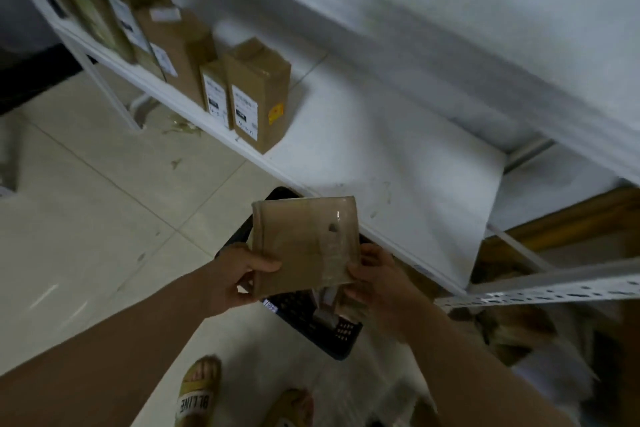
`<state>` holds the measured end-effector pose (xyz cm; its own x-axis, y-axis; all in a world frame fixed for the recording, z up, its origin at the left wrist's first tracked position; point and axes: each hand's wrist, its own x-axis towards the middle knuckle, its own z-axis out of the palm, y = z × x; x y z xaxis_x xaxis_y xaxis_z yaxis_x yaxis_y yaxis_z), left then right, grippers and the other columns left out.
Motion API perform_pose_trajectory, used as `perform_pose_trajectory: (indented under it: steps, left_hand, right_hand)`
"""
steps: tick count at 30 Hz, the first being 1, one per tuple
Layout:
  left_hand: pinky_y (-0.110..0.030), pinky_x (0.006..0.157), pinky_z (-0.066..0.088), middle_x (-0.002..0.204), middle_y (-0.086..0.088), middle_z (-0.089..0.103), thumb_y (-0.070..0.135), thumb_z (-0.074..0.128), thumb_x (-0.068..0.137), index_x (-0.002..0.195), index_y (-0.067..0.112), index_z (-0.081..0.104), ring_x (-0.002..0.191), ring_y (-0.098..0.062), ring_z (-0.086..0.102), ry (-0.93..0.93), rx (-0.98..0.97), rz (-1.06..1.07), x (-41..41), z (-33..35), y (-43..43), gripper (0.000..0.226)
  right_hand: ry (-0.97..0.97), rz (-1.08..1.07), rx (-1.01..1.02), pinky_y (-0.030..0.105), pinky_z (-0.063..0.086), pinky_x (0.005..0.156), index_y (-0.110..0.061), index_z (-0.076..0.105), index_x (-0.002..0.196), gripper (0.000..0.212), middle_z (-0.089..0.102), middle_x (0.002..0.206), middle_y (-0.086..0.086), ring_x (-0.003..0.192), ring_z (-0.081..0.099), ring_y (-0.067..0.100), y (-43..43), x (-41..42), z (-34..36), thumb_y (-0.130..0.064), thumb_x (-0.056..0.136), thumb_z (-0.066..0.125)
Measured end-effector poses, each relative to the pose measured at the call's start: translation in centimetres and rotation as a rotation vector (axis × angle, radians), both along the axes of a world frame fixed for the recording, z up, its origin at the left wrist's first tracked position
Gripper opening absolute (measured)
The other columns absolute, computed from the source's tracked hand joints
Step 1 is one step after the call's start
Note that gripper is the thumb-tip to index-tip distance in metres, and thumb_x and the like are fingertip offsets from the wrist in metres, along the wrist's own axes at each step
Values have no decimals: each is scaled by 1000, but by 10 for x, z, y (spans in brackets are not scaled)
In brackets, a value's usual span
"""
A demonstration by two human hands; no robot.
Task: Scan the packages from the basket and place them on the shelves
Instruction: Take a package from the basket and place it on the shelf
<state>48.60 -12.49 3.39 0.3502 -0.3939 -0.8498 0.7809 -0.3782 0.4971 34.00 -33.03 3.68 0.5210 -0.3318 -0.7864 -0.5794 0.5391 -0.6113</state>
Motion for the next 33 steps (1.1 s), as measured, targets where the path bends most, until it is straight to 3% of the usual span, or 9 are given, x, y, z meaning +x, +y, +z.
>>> perform_pose_trajectory:
  steps: [4,10,14,17,20,22,25,28,33]
  left_hand:
    - [-34,73,55,114,3,65,-7,75,79,121,22,54,102,-17,62,-295,-107,-119,-19,89,15,55]
    - [-44,98,54,136,5,40,14,90,60,127,57,35,128,-15,47,-1139,-236,-303,-26,182,47,97]
    - [-52,107,45,150,5,30,24,74,76,139,38,38,139,-24,37,-1689,-317,-341,-36,241,70,74]
    - [-54,108,43,155,-6,24,0,78,74,147,34,33,143,-31,33,-1883,-296,-336,-37,262,88,92]
    - [-47,104,47,153,-2,26,-9,77,76,150,52,16,136,-26,41,-1614,-298,-218,-39,279,97,113]
    - [-44,88,55,144,-2,42,0,66,91,150,49,19,124,-24,53,-1150,-424,-17,-50,294,100,90]
    - [-41,69,56,117,-8,65,32,55,100,136,26,53,98,-25,67,-457,-622,127,-83,320,109,36]
    - [-57,90,53,118,-8,72,55,60,87,124,24,67,105,-31,69,-354,-711,-86,-115,331,116,49]
    - [-46,83,58,122,-5,71,30,78,70,132,23,59,117,-29,64,-414,-723,-167,-136,329,104,66]
  right_hand:
    - [-63,-39,3,48,53,85,-14,62,115,27,64,124,17,101,63,34,3,-13,95,-3,92,54]
    - [-210,-46,184,66,41,106,-29,66,130,72,65,133,12,126,56,39,26,-37,221,-81,82,50]
    - [-360,27,200,55,44,108,-19,79,113,69,72,122,10,107,70,31,63,-62,287,-75,86,49]
    - [-447,42,50,53,52,98,-22,70,128,46,74,117,8,98,71,27,87,-79,309,-37,85,67]
    - [-569,-34,-55,62,47,103,-23,53,142,69,67,132,11,119,63,36,98,-89,317,-18,77,76]
    - [-656,-73,-136,62,47,102,-22,50,143,73,66,132,13,121,62,38,105,-99,325,-17,75,75]
    - [-761,-94,-292,64,42,105,-27,50,142,71,66,132,12,124,60,41,113,-119,333,-14,76,72]
    - [-800,-164,-371,61,45,107,-31,46,144,78,67,130,11,122,62,38,123,-137,337,-9,74,75]
    - [-789,-185,-381,55,51,102,-27,39,148,80,67,130,15,119,65,37,127,-157,330,2,82,72]
